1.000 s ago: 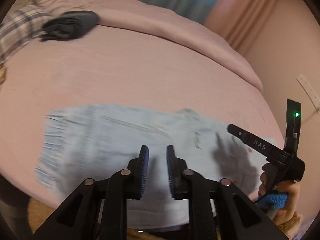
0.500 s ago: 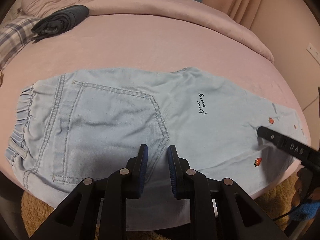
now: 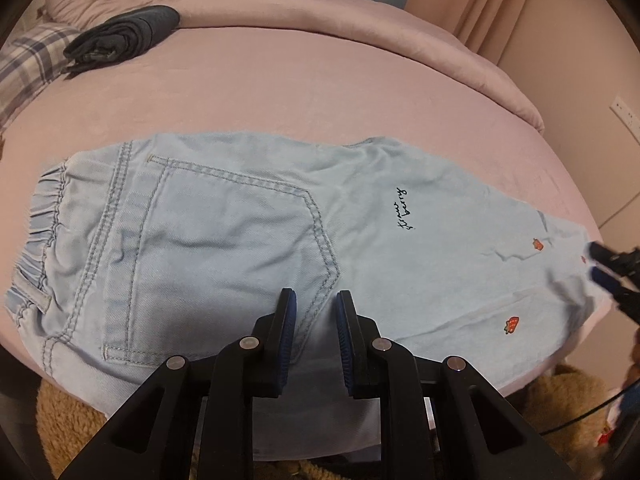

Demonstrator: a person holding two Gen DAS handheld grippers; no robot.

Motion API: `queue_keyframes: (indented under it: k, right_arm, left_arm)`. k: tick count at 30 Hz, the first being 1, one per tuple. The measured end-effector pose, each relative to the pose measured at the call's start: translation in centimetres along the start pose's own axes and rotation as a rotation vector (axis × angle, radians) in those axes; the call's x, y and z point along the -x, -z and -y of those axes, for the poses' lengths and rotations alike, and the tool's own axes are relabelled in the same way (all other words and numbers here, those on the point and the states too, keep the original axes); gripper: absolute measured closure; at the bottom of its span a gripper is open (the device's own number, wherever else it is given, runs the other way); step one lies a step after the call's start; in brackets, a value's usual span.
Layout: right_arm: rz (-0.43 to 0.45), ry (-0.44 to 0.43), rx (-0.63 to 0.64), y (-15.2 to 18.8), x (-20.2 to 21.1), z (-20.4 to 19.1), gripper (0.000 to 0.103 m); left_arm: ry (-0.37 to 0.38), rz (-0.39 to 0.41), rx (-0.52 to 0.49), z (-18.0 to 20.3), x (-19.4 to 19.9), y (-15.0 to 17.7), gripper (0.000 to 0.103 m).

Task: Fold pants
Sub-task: 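Close the right gripper on the stacked leg hems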

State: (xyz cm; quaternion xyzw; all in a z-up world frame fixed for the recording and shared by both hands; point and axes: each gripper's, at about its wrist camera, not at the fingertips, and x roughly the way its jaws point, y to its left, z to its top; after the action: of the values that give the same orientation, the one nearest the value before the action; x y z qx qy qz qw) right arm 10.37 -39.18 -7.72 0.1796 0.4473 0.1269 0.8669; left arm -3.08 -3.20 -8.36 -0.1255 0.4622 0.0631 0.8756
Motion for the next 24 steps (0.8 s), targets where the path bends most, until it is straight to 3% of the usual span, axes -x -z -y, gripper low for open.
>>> queue_keyframes:
  k: [7,14,17,21,24]
  right_arm:
    - [0.148,0.112,-0.154,-1.6,3.2,6.7,0.047]
    - [0.186,0.196,-0.363,-3.8,3.6,15.3,0.046]
    - [0.223,0.194,-0.411,-3.6,3.9,18.0,0.046]
    - [0.201,0.175,-0.421,-2.6,1.4,18.6,0.046]
    - [0.196,0.12,-0.407,-3.4,-0.7,18.0,0.057]
  left_arm:
    - [-0.005,-0.021,0.008,1.1,0.5,-0.6,0.083]
    - [0.178,-0.001,0.054,3.4,2.1,-2.5,0.083]
    - [0.236,-0.012,0.038,5.6,1.4,-3.0,0.083]
    - [0.233,-0.053,-0.009,8.2,-0.3,-3.1,0.083]
    - [0.232,-0.075,-0.022,8.8,-1.1,-2.7,0.083]
